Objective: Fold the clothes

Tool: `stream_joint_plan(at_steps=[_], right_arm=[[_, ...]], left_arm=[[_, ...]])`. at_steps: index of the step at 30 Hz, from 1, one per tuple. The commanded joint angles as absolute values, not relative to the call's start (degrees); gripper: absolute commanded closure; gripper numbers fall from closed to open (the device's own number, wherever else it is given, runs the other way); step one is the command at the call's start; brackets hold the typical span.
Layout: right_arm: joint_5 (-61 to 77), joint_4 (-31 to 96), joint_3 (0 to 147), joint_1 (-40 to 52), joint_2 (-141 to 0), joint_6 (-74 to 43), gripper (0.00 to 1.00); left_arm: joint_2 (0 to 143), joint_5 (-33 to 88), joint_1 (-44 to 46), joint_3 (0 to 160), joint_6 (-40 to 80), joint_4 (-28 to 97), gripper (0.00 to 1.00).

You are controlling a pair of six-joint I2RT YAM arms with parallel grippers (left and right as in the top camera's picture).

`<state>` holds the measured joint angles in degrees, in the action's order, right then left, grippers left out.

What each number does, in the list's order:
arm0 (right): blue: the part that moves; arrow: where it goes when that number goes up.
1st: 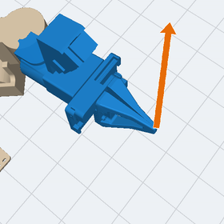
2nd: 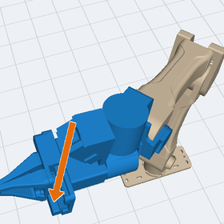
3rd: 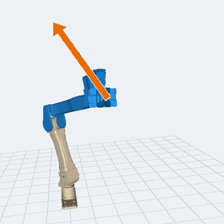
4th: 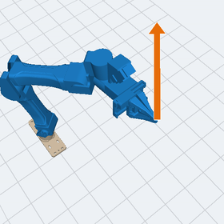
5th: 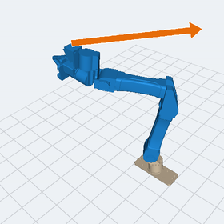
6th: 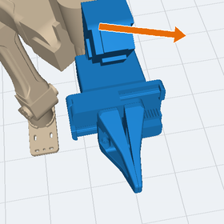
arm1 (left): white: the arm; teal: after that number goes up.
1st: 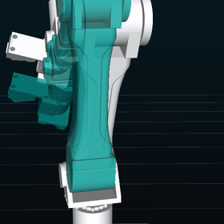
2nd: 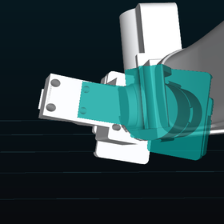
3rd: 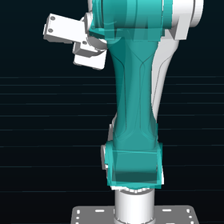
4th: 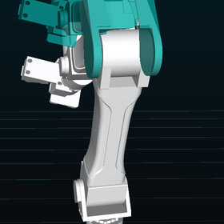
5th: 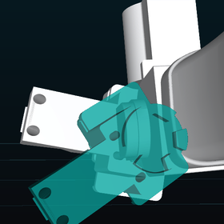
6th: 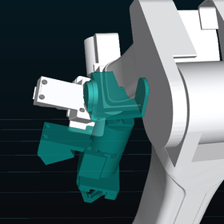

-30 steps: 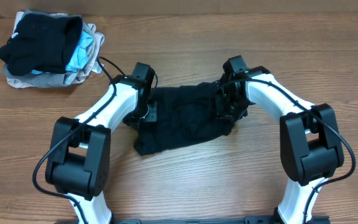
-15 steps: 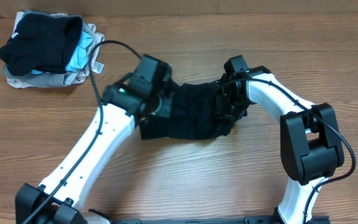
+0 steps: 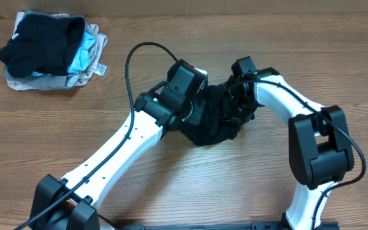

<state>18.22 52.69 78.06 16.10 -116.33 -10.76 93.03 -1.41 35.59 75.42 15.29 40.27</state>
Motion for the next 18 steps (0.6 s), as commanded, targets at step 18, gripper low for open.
stream_joint_plan(at_steps=[18], right_arm=[[36.07,60.18,88.84,16.45,-109.47,-12.53,0.76]], left_arm=[[93.19,-19.03,22.41,82.35,14.15,64.51,0.96]])
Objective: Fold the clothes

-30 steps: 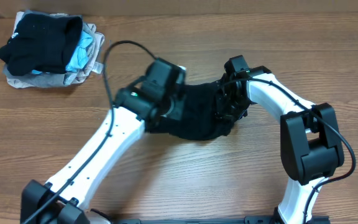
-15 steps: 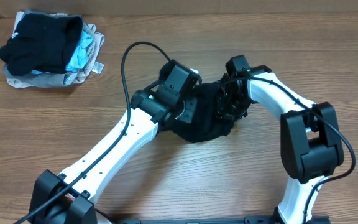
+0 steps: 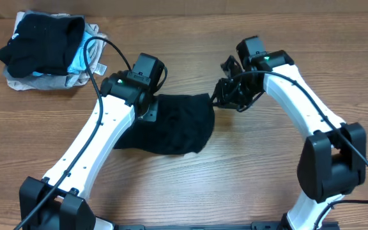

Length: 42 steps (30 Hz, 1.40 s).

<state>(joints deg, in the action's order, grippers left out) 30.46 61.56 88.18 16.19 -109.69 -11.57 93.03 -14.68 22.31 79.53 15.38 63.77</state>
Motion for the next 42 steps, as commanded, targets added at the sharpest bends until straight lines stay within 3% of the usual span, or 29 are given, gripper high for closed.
stream_joint_plan(at_steps=[1,6,16,30,42], right_arm=[[37.82,59.0,88.42,16.56,-109.8,-12.82,0.82],[37.87,54.13,84.49,18.0,-110.72,-18.7,0.96],[40.66,37.87,71.16,20.4,-113.01,-30.33,0.96],[48.18,30.72,70.94,21.47,-120.51,-33.45,0.96],[57.74,27.7,77.32,12.58,-112.18,-33.1,0.96]], left_arm=[[93.19,-19.03,22.41,82.67,14.13,64.82,0.96],[93.19,-19.07,22.48,82.78,14.11,64.88,0.96],[93.21,-19.68,22.9,82.78,11.68,64.03,0.96],[94.26,-13.91,36.38,82.61,3.79,58.63,0.96],[104.68,-16.08,37.1,82.61,7.33,58.61,0.96]])
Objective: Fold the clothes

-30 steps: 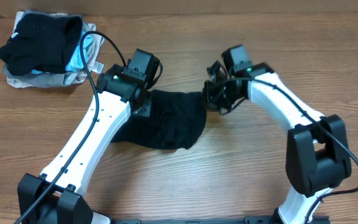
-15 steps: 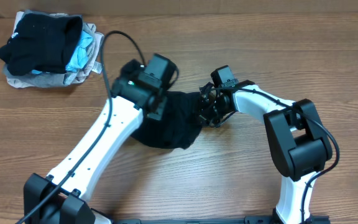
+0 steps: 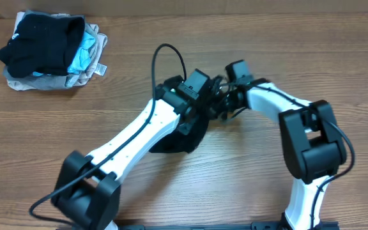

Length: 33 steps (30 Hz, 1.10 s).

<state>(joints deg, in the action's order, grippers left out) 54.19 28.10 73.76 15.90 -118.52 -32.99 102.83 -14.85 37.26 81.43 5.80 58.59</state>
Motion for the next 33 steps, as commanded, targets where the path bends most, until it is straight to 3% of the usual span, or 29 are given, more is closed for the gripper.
stream_joint_plan(at_steps=[1,5,6,8,10,12,15,21,33], right_arm=[[58.89,27.73,78.37,10.46,-109.95,-33.19,0.96],[62.15,27.75,81.36,4.58,-104.73,-33.36,0.96],[63.29,27.75,82.32,2.48,-103.31,-33.76,0.96],[64.93,27.77,83.64,-0.51,-101.49,-33.78,0.93],[66.43,27.75,84.38,-3.31,-99.98,-33.76,0.91],[67.13,27.79,84.42,-5.19,-98.98,-33.74,0.9],[67.22,28.93,84.42,-8.29,-97.91,-33.39,0.9],[67.22,29.91,84.42,-11.2,-97.82,-32.6,0.89],[69.67,28.75,84.42,-19.03,-97.82,-32.38,0.89]], left_arm=[[105.12,-16.05,37.1,82.61,7.33,58.39,0.96],[105.32,-15.38,37.6,82.61,7.33,57.36,0.96],[105.32,-15.25,37.65,82.61,7.31,57.19,0.92],[105.32,-14.13,37.63,82.61,7.31,57.04,0.56],[105.32,-12.08,37.63,82.61,7.27,56.9,0.34],[105.32,-10.35,37.63,82.61,7.25,56.75,0.27],[105.32,-5.39,37.65,82.67,7.18,56.21,0.23],[105.32,6.09,38.09,82.67,6.2,53.56,0.24],[105.3,16.16,40.84,83.48,6.87,49.3,0.18]])
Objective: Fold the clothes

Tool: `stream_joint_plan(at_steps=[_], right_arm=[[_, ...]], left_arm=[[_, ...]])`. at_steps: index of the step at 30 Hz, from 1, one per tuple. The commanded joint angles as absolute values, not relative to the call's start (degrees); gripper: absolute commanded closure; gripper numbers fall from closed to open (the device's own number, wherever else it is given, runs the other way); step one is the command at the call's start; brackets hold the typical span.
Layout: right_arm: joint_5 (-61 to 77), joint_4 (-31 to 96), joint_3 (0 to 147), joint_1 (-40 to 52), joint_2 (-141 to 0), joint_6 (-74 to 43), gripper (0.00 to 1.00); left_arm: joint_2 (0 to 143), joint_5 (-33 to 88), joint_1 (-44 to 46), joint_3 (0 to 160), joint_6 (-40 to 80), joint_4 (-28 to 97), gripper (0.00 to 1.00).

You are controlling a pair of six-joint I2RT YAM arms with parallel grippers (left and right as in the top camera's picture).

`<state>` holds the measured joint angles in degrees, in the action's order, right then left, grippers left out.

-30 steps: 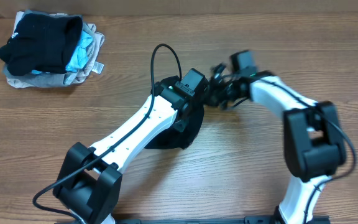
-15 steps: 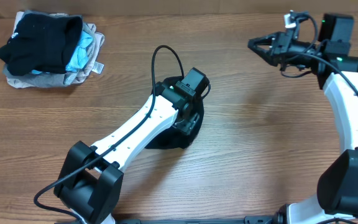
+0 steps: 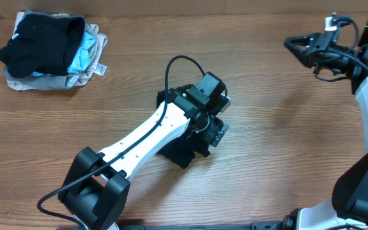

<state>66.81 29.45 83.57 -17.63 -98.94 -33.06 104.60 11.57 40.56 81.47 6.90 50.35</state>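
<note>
A black garment [image 3: 183,153] lies bunched into a small compact shape at the middle of the wooden table. My left gripper [image 3: 214,131] is down on its right end, with the wrist covering most of the cloth. The fingers are dark against dark fabric, so their state is hidden. My right gripper [image 3: 297,48] is far off at the upper right, raised, pointing left. It stands open with nothing in it.
A pile of clothes [image 3: 46,48] sits at the back left corner, with a black piece on top of light blue and grey ones. A black cable [image 3: 171,70] loops up from the left arm. The bare wooden table [image 3: 286,160] lies between the arms.
My right gripper has left the garment and moved from the table's middle to the upper right, now open and empty. The left gripper has shifted slightly right and stays on the smaller black bundle.
Both grippers were together on the bunched black garment at centre. Then the left held it spread out to the left while the right stood apart at the right. Then both met again over the gathered cloth. Now the right is away and the left rests on the compact bundle.
</note>
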Motion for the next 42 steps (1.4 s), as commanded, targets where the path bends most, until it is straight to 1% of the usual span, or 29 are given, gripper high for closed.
stream_joint_plan(at_steps=[1,5,7,10,12,13,17,20,24,32,36,37,39,40,41,42], right_arm=[[70.04,28.77,84.42,-19.4,-97.82,-32.29,0.89],[70.17,30.63,84.42,-19.31,-97.82,-29.82,0.89],[67.26,35.77,84.42,-18.72,-97.82,-25.89,0.85],[58.7,45.34,84.4,-16.82,-97.82,-19.18,0.84],[52.73,50.65,84.42,-15.0,-97.82,-15.53,0.8],[47.64,54.46,84.4,-12.93,-97.82,-13.15,0.76],[35.66,59.79,84.4,-4.36,-97.82,-11.49,0.67],[27.62,61.06,84.4,2.33,-97.84,-12.71,0.6],[15.68,60.51,84.2,11.38,-98.67,-20.34,0.51],[15.0,54.22,83.46,21.15,-103.53,-24.32,0.47],[12.53,52.82,83.46,23.75,-105.71,-25.78,0.47],[10.92,52.6,83.46,24.43,-106.59,-25.8,0.48],[7.97,52.53,83.42,24.75,-107.48,-26.24,0.55],[3.99,52.29,83.31,24.69,-107.66,-27.81,0.7],[2.26,51.94,83.31,24.47,-107.66,-28.34,0.8],[0.23,50.85,83.31,23.94,-107.66,-28.58,0.95]], left_arm=[[105.3,16.14,40.82,85.32,6.85,49.36,0.17],[105.3,15.53,40.6,93.84,6.15,52.01,0.14],[105.25,11.94,39.77,101.69,6.2,56.03,0.12],[105.25,7.49,37.74,110.06,6.22,61.12,0.1],[105.25,5.74,36.01,114.32,6.22,63.75,0.08],[105.25,4.32,34.22,117.36,6.22,65.82,0.07],[105.25,0.58,29.23,120.11,6.2,68.2,0.05],[105.45,0.4,26.06,120.05,6.2,69.58,0.05],[105.65,0.36,22.76,120.03,6.17,71.37,0.06],[105.65,-5.23,20.97,120.01,6.15,72.18,0.04],[105.65,-8.56,20.12,120.01,6.2,72.18,0.03],[105.65,-9.1,19.59,120.01,6.24,72.16,0.02],[105.65,-9.13,18.26,120.01,6.24,72.2,0.02],[105.65,-9.1,17.28,120.01,6.44,72.29,0.02],[105.65,-9.04,16.86,120.01,6.44,72.38,0.02],[105.65,-8.99,16.38,120.01,6.44,72.47,0.02]])
